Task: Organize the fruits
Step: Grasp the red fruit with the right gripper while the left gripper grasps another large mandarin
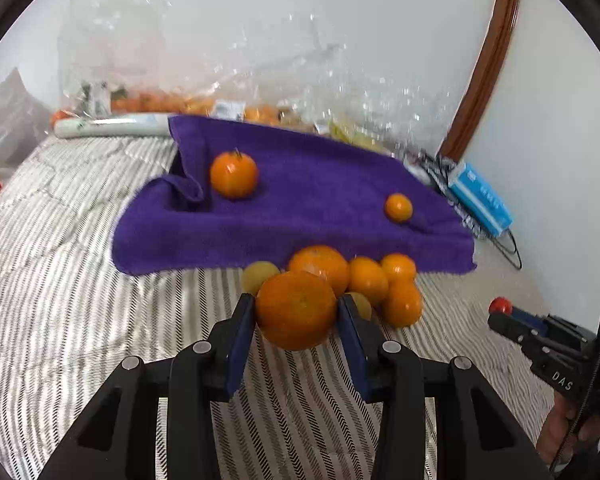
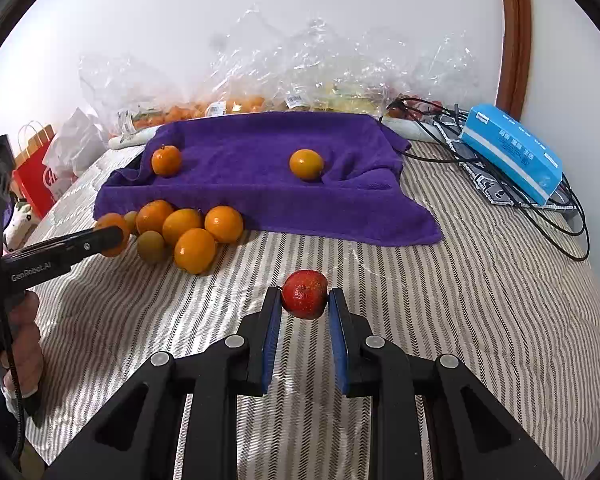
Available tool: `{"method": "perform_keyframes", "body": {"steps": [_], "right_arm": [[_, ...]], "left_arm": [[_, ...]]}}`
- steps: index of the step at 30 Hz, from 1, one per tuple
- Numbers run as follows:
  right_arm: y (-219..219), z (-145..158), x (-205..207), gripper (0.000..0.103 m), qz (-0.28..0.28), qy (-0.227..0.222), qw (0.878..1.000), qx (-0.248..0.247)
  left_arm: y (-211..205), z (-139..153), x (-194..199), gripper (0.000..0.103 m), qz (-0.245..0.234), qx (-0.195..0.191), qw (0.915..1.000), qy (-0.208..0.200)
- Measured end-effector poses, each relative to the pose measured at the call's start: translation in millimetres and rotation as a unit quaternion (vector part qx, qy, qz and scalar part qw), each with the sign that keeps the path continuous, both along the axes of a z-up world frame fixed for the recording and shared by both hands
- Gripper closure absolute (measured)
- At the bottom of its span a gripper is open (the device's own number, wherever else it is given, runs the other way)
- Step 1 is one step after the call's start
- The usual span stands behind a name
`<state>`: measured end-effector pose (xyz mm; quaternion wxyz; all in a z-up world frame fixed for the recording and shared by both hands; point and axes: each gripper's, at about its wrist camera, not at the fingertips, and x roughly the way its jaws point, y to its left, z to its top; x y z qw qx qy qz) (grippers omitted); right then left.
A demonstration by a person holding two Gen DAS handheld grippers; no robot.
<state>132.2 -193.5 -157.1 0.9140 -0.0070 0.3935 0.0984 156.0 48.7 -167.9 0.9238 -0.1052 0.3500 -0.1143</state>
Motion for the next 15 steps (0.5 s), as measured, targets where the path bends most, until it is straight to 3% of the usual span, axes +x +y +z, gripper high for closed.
{"method": "perform_keyframes", "body": {"steps": [15], "right_arm": [[11, 20, -6, 0.079, 0.002, -0.017, 1.0, 0.003]], "left_arm": [[24, 17, -10, 0.063, 0.041, -0.049, 0.9968, -0.048]]}}
